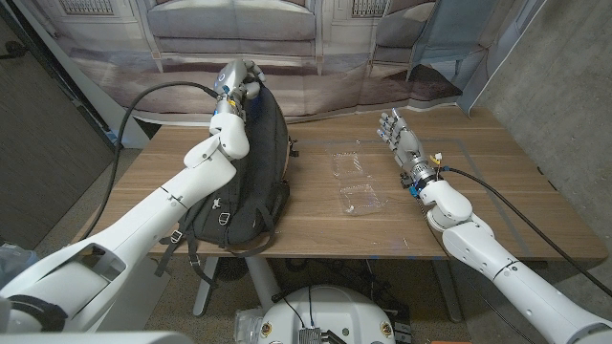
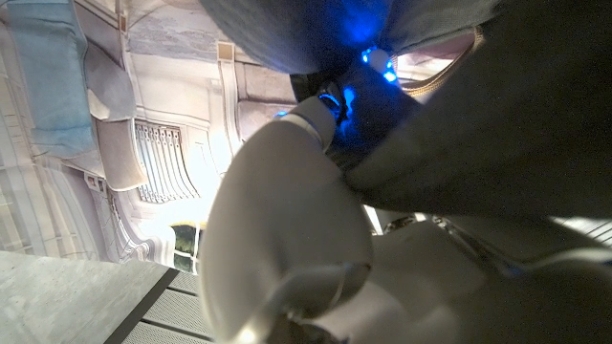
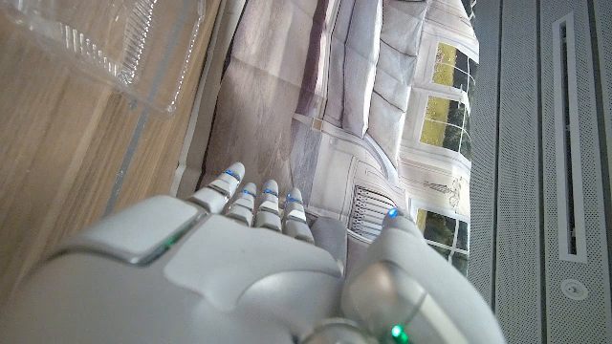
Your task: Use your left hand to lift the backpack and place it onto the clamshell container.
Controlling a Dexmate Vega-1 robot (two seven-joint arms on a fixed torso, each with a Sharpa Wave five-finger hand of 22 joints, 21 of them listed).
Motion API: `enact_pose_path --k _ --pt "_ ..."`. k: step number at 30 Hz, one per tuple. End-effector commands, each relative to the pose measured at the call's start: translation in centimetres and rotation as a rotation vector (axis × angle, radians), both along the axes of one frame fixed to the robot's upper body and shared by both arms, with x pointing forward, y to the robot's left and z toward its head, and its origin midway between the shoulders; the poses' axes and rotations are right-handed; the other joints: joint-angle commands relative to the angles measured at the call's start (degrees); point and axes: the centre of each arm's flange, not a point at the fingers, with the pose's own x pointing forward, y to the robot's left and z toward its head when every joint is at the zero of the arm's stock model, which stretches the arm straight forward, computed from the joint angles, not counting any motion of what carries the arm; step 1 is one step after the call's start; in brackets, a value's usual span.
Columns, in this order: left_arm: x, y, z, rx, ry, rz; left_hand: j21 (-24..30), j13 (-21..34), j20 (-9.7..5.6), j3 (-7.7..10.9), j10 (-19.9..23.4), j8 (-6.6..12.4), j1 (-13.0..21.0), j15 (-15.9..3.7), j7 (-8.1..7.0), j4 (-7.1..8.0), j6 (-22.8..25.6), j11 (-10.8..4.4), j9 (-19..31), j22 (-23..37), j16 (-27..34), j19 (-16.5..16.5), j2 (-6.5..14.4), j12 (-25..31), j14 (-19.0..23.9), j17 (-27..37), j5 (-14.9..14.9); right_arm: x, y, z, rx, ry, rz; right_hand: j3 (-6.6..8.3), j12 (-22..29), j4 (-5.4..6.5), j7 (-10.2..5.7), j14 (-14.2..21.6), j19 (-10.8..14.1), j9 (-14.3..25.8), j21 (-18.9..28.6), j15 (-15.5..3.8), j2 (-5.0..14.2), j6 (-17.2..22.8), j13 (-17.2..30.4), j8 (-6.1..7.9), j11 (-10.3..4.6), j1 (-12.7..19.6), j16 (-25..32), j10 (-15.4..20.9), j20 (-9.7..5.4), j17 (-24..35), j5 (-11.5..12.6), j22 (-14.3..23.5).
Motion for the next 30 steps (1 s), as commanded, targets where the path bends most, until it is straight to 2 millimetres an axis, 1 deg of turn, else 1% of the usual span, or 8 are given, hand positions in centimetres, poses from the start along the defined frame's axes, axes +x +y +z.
enact_pose_path --k 1,4,9,13,20,25,30 --pt "-2.8 0.0 -0.3 -0.001 -0.028 0.004 0.65 0.25 -6.86 0.5 0.55 0.44 0.16 -8.84 -0.06 -0.08 0.0 -0.25 0.15 0.04 -0.27 -0.3 0.57 -0.24 5.63 0.44 0.43 -0.2 -0.5 0.1 -0.024 -0.006 -0.002 0.01 -0.14 -0.25 0.14 0.14 0.49 0.29 0.25 0.3 0.35 0.3 0.33 0.09 0.25 0.48 0.17 0.24 -0.4 0.33 0.11 0.23" --pt "-3.2 0.1 -0.4 -0.015 -0.028 -0.022 0.74 0.32 -6.87 0.62 0.59 0.51 0.1 -8.89 0.06 -0.08 -0.02 -0.17 0.17 0.05 -0.37 -0.28 0.54 -0.3 5.66 0.55 0.44 -0.3 -0.6 0.2 -0.023 -0.003 -0.001 0.0 -0.14 -0.26 0.21 0.15 0.49 0.28 0.25 0.27 0.35 0.33 0.33 0.1 0.28 0.48 0.16 0.24 -0.42 0.33 0.11 0.23" --pt "-4.0 0.0 -0.5 0.0 -0.035 -0.003 0.81 0.19 -6.87 0.84 0.74 0.49 0.04 -8.82 0.03 -0.15 0.03 -0.09 -0.11 0.03 -0.51 -0.32 0.43 -0.54 5.76 0.75 0.46 -0.2 -0.5 0.1 -0.034 -0.004 0.006 -0.02 -0.13 -0.28 0.12 0.2 0.51 0.28 0.25 0.26 0.37 0.28 0.33 0.07 0.29 0.48 0.18 0.28 -0.41 0.33 0.1 0.23" --pt "-4.5 0.1 -0.5 -0.011 -0.037 -0.019 0.93 0.45 -6.87 1.02 0.76 0.59 -0.09 -8.84 -0.16 -0.09 -0.12 -0.13 -0.05 0.03 -0.66 -0.32 0.48 -0.56 5.69 0.98 0.46 -0.1 -0.4 0.1 -0.032 0.003 0.01 -0.05 -0.13 -0.3 0.14 0.17 0.51 0.28 0.24 0.27 0.37 0.3 0.33 0.07 0.28 0.47 0.17 0.29 -0.43 0.33 0.1 0.23" --pt "-5.2 0.1 -0.1 -0.004 -0.056 -0.014 0.97 0.46 -6.88 1.28 0.81 0.7 -0.2 -8.87 0.0 -0.11 -0.16 -0.16 -0.11 0.0 -0.83 -0.43 0.4 -0.79 5.75 1.24 0.47 0.0 -0.2 0.1 -0.039 0.008 0.016 -0.08 -0.13 -0.32 0.17 0.15 0.5 0.28 0.23 0.29 0.4 0.3 0.33 0.06 0.29 0.46 0.16 0.31 -0.45 0.33 0.09 0.23" --pt "-5.7 0.0 0.1 0.0 -0.066 -0.019 1.05 0.44 -6.87 1.45 0.86 0.8 -0.26 -8.87 -0.3 -0.14 -0.14 -0.24 -0.14 0.01 -0.9 -0.46 0.33 -0.95 5.92 1.41 0.47 0.1 -0.2 0.1 -0.037 0.01 0.017 -0.1 -0.14 -0.34 0.18 0.16 0.5 0.28 0.22 0.27 0.42 0.3 0.33 0.05 0.32 0.46 0.15 0.3 -0.45 0.33 0.09 0.23" --pt "-6.1 -0.1 0.4 -0.003 -0.079 -0.028 1.09 0.63 -6.87 1.63 0.85 0.87 -0.31 -8.78 -0.1 -0.15 -0.14 -0.21 -0.19 -0.01 -1.02 -0.54 0.31 -1.01 5.91 1.61 0.47 0.1 0.0 0.0 -0.034 0.013 0.018 -0.12 -0.15 -0.35 0.13 0.14 0.51 0.29 0.22 0.26 0.44 0.33 0.33 0.06 0.29 0.47 0.14 0.28 -0.44 0.33 0.09 0.23"
